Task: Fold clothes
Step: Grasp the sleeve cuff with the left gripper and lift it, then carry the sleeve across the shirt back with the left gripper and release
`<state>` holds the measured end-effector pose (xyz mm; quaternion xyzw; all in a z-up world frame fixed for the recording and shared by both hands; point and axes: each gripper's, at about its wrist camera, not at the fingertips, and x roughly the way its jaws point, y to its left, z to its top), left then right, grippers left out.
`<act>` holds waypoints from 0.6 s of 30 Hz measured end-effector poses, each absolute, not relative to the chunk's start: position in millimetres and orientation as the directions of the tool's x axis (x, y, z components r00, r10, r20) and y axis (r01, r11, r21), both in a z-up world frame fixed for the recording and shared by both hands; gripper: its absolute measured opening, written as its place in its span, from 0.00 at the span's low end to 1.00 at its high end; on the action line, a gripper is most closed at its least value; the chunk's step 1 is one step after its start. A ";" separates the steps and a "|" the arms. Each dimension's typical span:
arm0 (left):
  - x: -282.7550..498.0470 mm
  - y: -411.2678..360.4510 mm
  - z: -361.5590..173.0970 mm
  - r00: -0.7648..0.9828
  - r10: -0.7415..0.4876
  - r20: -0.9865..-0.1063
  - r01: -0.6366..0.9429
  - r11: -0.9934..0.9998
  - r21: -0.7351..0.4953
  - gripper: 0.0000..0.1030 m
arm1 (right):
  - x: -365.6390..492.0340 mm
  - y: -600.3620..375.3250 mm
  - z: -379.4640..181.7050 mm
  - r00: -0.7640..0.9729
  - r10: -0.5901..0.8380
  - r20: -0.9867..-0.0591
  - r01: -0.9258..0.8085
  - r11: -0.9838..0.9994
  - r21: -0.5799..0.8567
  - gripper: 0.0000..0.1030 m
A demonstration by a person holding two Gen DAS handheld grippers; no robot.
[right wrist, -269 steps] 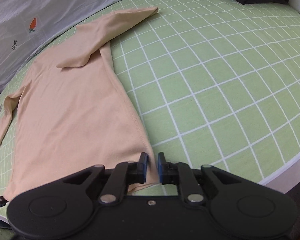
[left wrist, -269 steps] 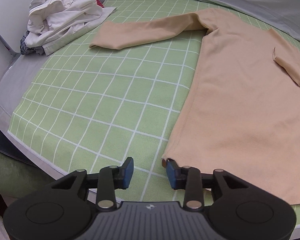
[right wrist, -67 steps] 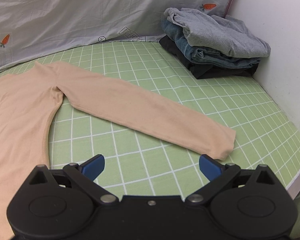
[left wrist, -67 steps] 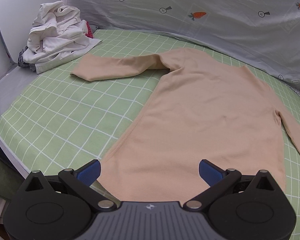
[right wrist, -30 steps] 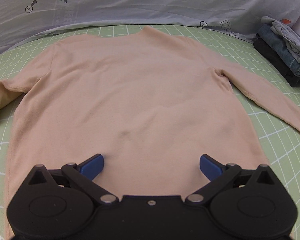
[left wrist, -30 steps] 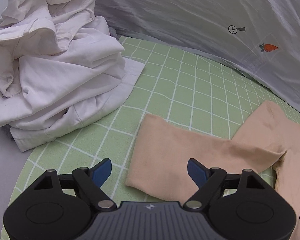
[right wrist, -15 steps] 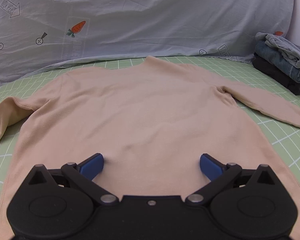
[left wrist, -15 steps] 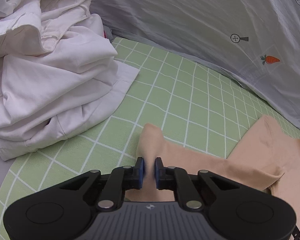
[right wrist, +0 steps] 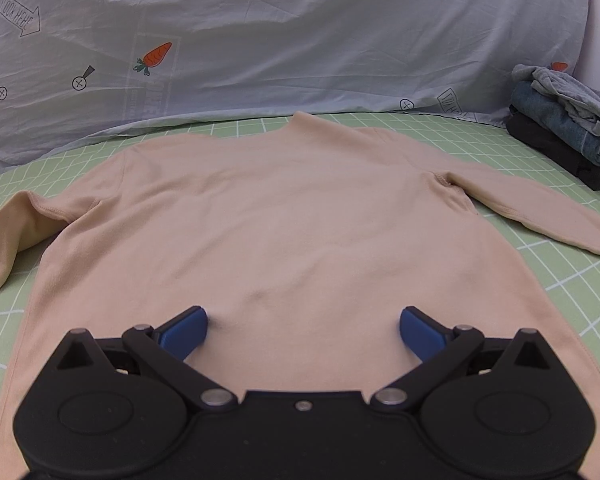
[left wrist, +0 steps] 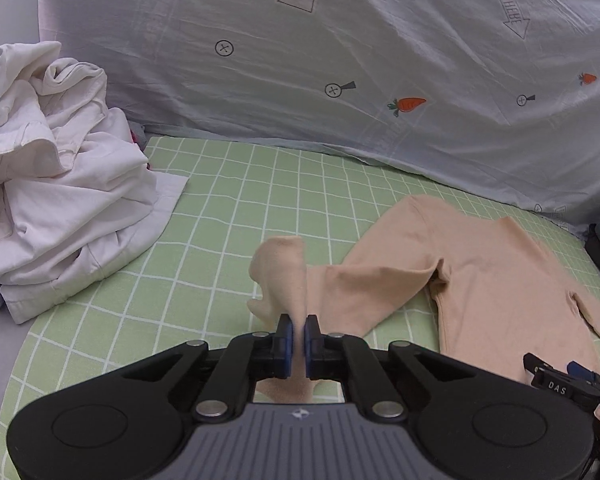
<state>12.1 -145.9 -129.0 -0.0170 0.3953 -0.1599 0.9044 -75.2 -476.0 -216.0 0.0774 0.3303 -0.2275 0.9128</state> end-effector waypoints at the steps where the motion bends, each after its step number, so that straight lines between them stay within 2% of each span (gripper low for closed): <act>1: 3.1 -150.6 -130.7 0.631 -0.304 -0.714 0.294 0.945 -0.142 0.06 | -75.3 -475.7 -215.9 0.678 -0.365 -0.638 0.467 0.884 -0.009 1.00; 8: -48.3 -174.4 -154.7 0.591 -0.271 -0.760 0.368 0.929 -0.045 0.06 | -75.0 -473.9 -215.8 0.678 -0.368 -0.637 0.470 0.883 -0.009 1.00; 15: -74.4 -177.6 -174.0 0.544 -0.266 -0.796 0.340 0.937 -0.081 0.10 | -75.3 -473.7 -215.5 0.678 -0.368 -0.636 0.471 0.882 -0.009 1.00; 16: -76.5 -176.8 -174.6 0.539 -0.267 -0.799 0.328 0.940 -0.093 0.12 | -75.3 -473.6 -215.5 0.678 -0.368 -0.636 0.471 0.882 -0.008 1.00; 18: -80.3 -172.1 -173.8 0.529 -0.275 -0.803 0.293 0.947 -0.132 0.24 | -75.2 -473.4 -215.6 0.678 -0.369 -0.636 0.472 0.882 -0.008 1.00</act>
